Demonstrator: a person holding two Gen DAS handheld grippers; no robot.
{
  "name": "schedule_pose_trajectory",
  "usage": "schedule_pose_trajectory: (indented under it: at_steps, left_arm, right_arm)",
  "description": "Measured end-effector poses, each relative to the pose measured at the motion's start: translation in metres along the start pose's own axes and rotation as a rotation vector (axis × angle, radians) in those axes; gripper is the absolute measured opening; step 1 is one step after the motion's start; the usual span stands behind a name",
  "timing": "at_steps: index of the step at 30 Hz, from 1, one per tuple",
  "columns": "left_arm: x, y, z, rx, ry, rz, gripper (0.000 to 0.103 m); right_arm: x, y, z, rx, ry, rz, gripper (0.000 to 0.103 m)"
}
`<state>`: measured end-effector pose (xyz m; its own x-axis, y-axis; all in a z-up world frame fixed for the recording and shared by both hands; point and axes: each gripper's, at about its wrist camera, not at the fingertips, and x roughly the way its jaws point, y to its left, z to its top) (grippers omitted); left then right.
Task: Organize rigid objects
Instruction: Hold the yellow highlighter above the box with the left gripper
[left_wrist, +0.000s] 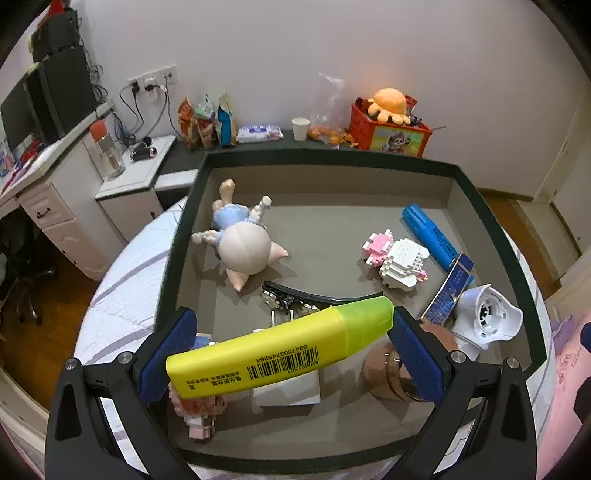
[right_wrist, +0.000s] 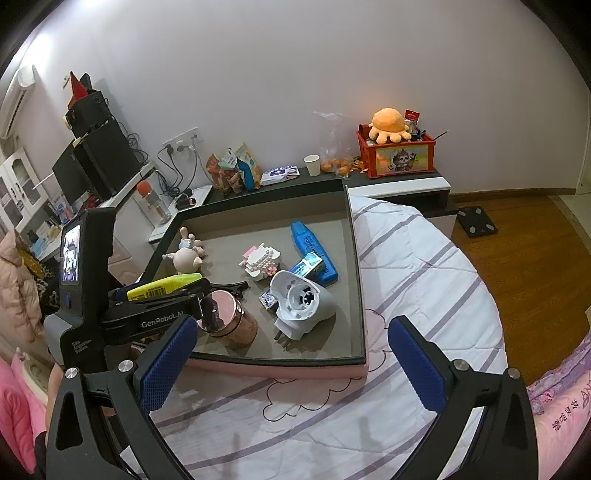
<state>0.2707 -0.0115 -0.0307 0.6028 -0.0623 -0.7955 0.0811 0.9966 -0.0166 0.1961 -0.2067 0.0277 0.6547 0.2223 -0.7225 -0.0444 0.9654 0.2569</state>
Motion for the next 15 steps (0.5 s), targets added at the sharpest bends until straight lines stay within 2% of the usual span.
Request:
schedule_pose_trajectory:
  at_steps: [3, 5, 6, 7, 8, 10, 11, 13, 15]
  left_arm:
    - [-0.018, 0.000, -0.001, 0.010, -0.105, 0.012, 0.103]
    - [-0.010, 0.005, 0.000, -0.015, -0.023, -0.011, 0.103]
    - [-0.020, 0.005, 0.000, -0.013, -0.067, -0.004, 0.103]
    - [-0.031, 0.002, -0.001, 0.007, -0.137, 0.033, 0.103]
    - [-0.036, 0.001, 0.000, 0.022, -0.168, 0.068, 0.103]
    - [-0.027, 0.004, 0.003, -0.002, -0.087, 0.015, 0.103]
    - [-0.027, 0.006, 0.003, -0.008, -0.083, 0.003, 0.103]
    - [-0.028, 0.006, 0.002, 0.001, -0.086, 0.031, 0.103]
    - [-0.026, 0.010, 0.001, -0.023, -0.061, 0.001, 0.103]
  right_arm:
    - [-0.002, 0.001, -0.001, -0.002, -0.003, -0.003, 0.103]
    - [-0.001, 0.000, -0.001, 0.003, -0.002, -0.004, 0.103]
    - [-0.002, 0.001, -0.001, 0.003, -0.003, -0.001, 0.103]
    - [-0.003, 0.002, -0.001, -0.002, -0.004, 0.000, 0.103]
    - [-0.004, 0.003, -0.002, -0.008, -0.008, -0.002, 0.103]
    - [-0.003, 0.002, -0.002, -0.002, -0.004, -0.004, 0.103]
    - [-0.002, 0.003, -0.002, 0.000, -0.001, 0.000, 0.103]
    - [-0.004, 0.005, -0.002, -0.010, -0.005, 0.004, 0.103]
    - [-0.004, 0.007, -0.002, -0.015, -0.004, 0.004, 0.103]
